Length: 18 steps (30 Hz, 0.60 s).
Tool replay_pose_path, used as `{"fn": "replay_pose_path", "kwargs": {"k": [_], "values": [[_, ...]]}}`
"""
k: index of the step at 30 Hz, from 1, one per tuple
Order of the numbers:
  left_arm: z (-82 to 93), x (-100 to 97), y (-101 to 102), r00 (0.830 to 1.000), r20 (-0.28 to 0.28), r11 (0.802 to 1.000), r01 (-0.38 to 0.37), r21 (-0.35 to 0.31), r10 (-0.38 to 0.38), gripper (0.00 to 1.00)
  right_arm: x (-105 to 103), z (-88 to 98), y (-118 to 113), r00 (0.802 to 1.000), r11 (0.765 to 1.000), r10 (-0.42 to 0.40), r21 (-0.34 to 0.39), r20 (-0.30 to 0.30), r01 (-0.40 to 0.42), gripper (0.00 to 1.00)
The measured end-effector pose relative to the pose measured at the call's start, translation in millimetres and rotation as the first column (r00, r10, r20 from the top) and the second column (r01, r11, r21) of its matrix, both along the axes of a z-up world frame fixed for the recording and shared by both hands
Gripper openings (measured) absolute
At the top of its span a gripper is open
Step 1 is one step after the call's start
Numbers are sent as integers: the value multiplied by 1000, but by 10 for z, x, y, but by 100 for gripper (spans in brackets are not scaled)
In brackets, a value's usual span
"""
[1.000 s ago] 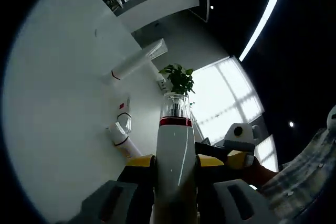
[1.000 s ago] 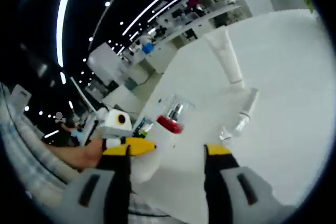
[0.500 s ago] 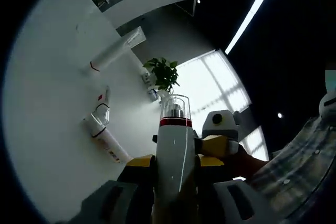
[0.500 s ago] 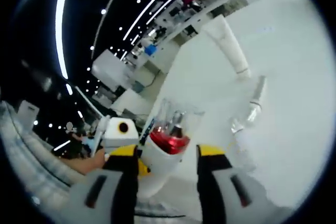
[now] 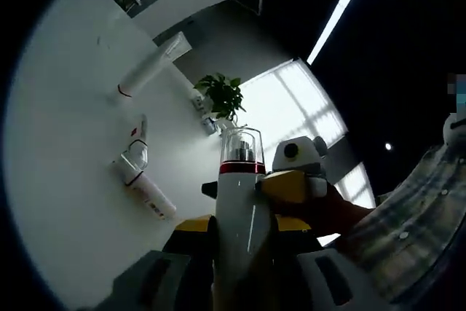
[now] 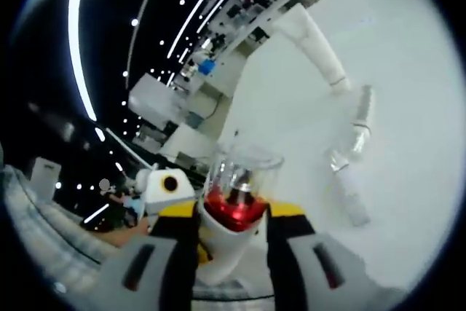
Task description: Arrange the skincare products in the storage area until every visible bottle or jar stands upright without overlapping.
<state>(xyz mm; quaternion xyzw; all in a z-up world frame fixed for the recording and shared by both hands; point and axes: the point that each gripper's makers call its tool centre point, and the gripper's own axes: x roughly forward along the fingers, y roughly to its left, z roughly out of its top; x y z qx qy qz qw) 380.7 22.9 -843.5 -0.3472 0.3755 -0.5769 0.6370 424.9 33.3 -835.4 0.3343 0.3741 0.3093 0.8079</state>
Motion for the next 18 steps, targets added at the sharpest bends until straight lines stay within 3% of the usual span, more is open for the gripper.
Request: {"fn": "replay_pose_path", "kwargs": {"k": [8, 12, 18], "values": [[-88, -52, 54, 997, 75, 997, 26, 72, -31, 28, -30, -59, 87, 1000, 1000, 14, -13, -28, -14, 32], [-143, -68, 70, 991, 125, 993, 23, 116, -38, 29, -54, -57, 138, 998, 997, 59, -50, 8, -59, 30], [-164, -33, 93, 987, 159, 992, 3, 126, -24, 30, -53, -11, 206, 989, 988, 113, -114, 92, -102, 29]]}}
